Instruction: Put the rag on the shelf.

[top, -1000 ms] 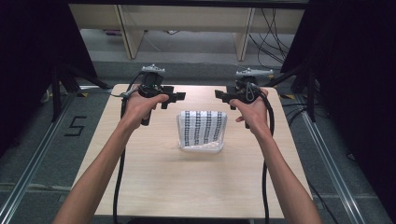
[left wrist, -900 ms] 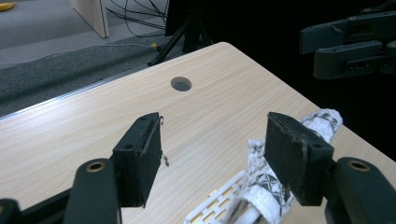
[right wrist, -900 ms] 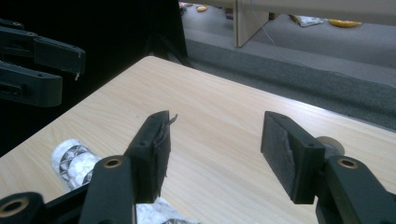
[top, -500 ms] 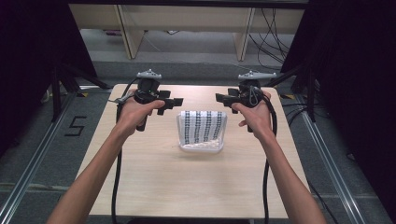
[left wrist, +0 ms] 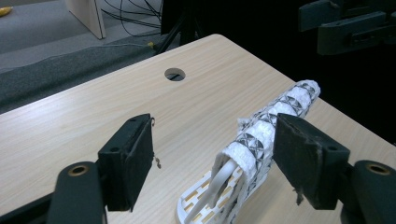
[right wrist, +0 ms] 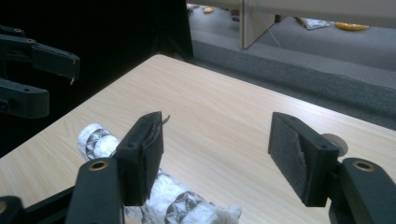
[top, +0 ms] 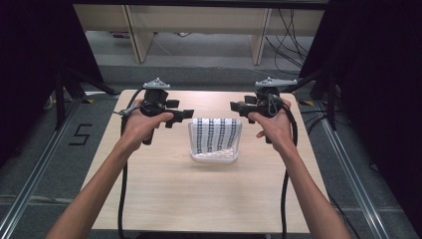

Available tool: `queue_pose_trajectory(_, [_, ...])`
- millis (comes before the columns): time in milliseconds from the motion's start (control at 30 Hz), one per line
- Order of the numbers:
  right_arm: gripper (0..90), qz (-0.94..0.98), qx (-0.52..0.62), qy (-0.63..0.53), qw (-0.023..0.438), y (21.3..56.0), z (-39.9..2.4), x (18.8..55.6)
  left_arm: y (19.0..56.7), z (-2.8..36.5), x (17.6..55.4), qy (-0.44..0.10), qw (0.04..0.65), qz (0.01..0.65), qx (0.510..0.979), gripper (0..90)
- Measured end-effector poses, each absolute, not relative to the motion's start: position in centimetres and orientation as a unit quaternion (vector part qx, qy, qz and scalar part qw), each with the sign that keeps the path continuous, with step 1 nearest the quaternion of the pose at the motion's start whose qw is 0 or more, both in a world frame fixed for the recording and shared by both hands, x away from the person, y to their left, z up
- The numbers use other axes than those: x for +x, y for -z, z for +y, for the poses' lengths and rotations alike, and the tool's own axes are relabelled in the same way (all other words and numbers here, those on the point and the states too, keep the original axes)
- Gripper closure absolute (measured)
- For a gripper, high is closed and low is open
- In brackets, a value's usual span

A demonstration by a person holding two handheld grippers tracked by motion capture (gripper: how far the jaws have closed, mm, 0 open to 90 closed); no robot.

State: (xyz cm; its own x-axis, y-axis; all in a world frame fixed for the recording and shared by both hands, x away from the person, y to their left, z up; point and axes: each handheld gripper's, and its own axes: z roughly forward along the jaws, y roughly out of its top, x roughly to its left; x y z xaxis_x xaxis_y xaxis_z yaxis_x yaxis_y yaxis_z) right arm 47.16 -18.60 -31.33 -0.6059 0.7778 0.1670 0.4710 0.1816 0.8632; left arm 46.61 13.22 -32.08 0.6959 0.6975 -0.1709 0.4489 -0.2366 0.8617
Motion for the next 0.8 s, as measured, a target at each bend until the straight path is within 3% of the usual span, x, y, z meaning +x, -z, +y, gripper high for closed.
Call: queue_pose_trajectory(800, [31.9, 0.760, 0.389, -0.498, 0.153, 31.6, -19.0, 44.5, 32.7, 14.0, 43.5, -0.115, 0.515, 0.355, 0.772, 23.4])
